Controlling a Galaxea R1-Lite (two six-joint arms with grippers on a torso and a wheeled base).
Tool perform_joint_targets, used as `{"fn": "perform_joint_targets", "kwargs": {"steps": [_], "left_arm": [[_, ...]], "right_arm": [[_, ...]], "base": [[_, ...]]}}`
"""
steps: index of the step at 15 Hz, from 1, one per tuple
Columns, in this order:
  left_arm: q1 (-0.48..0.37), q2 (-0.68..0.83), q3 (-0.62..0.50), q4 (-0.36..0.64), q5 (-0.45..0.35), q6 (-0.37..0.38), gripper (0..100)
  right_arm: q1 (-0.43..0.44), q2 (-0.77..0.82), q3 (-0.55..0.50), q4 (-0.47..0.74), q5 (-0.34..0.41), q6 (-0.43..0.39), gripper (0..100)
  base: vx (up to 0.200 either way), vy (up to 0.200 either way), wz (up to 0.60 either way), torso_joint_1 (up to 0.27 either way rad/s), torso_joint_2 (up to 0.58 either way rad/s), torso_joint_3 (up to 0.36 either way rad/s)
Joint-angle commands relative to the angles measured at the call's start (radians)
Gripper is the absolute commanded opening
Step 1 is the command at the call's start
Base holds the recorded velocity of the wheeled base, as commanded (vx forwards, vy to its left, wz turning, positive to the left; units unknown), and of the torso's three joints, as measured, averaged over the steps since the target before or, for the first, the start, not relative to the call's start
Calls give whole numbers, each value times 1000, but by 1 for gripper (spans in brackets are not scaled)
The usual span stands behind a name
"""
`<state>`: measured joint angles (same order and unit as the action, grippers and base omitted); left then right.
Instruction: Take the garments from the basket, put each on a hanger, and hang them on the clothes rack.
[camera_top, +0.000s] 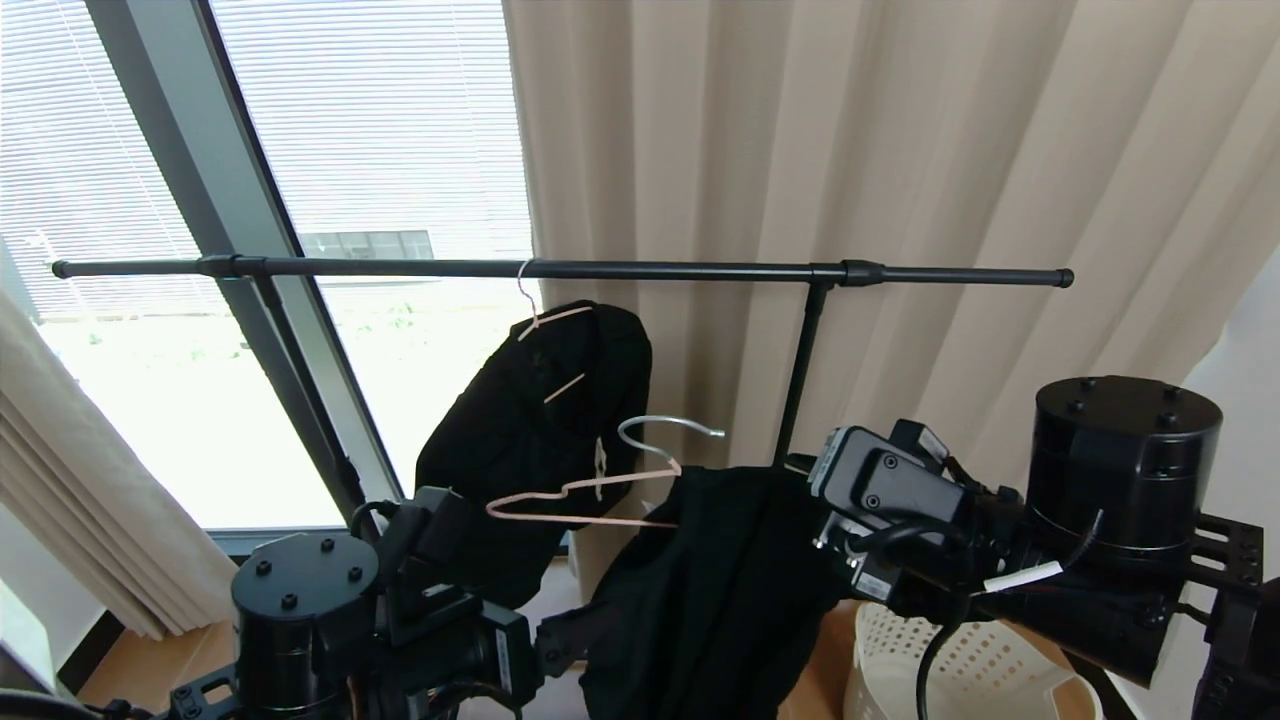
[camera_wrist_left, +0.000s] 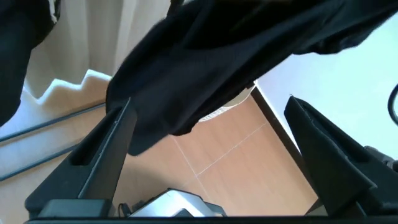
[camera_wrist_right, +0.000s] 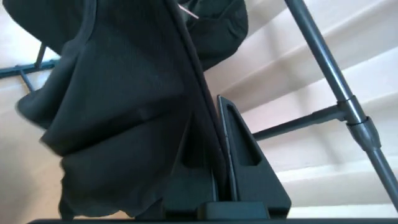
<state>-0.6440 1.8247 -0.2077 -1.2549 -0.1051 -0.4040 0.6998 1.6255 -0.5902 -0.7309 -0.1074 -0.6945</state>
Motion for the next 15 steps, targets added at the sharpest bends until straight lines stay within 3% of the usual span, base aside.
{"fn": "perform_joint_targets", "kwargs": {"steps": [1,4,11,15], "left_arm": [[-2,42,-18,0,8,-9,100],[-2,68,-52,-5,44,-93,100],[-31,97,-59,-8,105,-91,100],[-54,139,-64,-80,157,-90,100]], "right_arm": [[3,7,15,-4,0,0,0],[6,0,21,-9,3,1,0],[56,-12,3,-10,-6,79,0],[73,-24,-3,-10,-5,82,0]], "base": [[0,0,0,0,0,0],[0,0,0,0,0,0],[0,0,0,0,0,0],[0,0,0,0,0,0]]}}
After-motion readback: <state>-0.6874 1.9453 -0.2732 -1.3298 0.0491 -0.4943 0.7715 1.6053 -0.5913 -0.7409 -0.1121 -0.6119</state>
